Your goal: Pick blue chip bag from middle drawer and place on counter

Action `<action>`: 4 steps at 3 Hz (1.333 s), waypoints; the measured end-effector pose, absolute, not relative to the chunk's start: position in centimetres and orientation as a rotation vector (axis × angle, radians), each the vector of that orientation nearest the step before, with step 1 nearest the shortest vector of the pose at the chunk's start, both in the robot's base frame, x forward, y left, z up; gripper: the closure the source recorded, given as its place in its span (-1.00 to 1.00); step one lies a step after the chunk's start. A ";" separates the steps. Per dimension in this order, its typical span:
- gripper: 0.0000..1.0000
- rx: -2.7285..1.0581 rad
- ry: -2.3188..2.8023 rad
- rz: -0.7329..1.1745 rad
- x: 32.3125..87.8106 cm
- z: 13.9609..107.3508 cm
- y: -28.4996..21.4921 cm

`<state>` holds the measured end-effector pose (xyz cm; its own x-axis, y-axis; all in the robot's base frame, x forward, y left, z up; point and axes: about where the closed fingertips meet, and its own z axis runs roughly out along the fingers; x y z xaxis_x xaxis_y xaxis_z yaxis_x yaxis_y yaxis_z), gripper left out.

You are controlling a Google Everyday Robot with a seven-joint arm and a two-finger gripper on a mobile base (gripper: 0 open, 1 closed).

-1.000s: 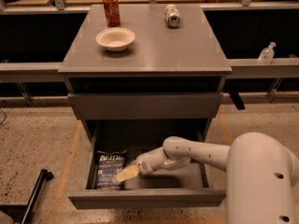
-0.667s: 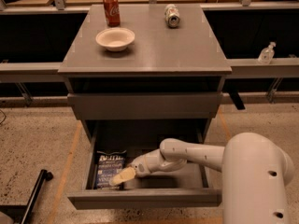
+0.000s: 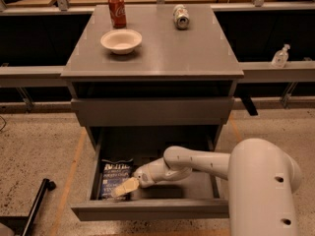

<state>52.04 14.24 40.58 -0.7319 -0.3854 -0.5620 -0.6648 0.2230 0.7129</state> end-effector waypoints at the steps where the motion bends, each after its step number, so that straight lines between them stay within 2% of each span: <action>1: -0.63 -0.989 2.231 1.529 51.9 40.6 14.8; 4: 0.76 -0.934 2.192 1.622 51.3 39.8 17.2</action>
Offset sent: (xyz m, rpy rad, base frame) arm -0.0046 0.0406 -0.0177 0.0925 0.0781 -0.0076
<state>51.32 17.24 39.82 -0.7599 -0.3403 -0.5539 -0.6291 0.1706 0.7584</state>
